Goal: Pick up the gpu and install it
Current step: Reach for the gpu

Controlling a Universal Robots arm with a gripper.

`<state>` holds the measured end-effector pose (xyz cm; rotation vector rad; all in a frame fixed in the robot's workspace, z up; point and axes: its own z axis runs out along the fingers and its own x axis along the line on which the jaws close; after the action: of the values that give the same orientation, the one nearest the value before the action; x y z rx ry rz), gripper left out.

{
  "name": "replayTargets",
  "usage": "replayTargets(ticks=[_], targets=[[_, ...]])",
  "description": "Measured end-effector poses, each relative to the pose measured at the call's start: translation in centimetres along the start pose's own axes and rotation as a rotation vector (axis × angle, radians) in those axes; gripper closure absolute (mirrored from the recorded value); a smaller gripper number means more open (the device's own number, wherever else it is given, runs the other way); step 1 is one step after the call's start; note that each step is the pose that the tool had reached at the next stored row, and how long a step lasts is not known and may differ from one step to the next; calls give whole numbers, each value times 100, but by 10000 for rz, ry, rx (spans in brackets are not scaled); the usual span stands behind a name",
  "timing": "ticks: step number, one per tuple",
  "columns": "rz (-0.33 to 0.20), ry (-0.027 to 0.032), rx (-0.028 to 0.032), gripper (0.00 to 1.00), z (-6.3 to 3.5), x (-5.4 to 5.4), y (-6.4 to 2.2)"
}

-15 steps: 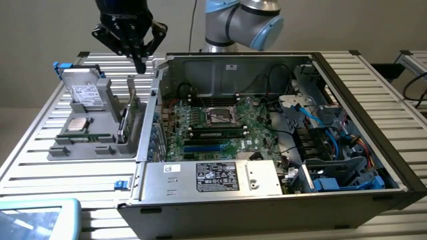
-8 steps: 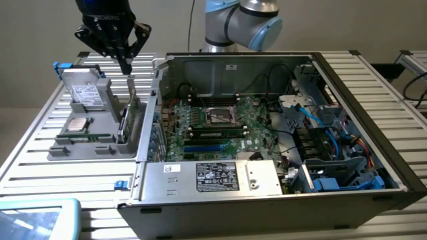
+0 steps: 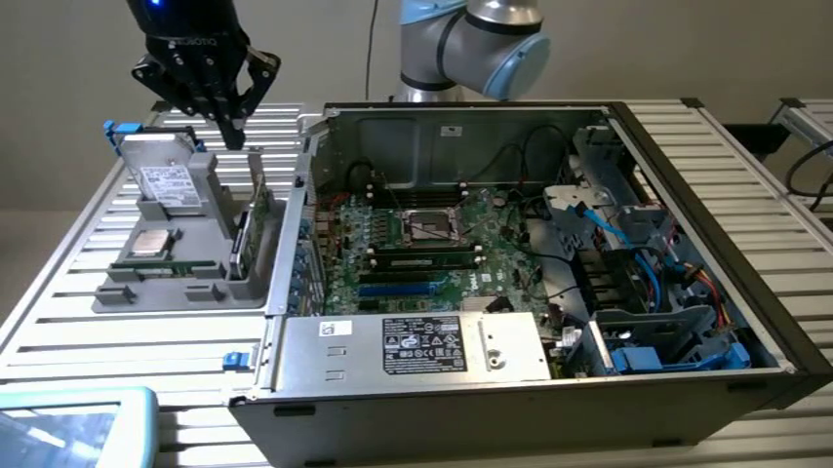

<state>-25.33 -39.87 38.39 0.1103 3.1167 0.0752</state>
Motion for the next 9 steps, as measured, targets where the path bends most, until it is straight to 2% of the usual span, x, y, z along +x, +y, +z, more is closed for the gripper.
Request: replayTargets(ticks=[9], targets=[[0, 1, 1, 89, 79, 78, -4]])
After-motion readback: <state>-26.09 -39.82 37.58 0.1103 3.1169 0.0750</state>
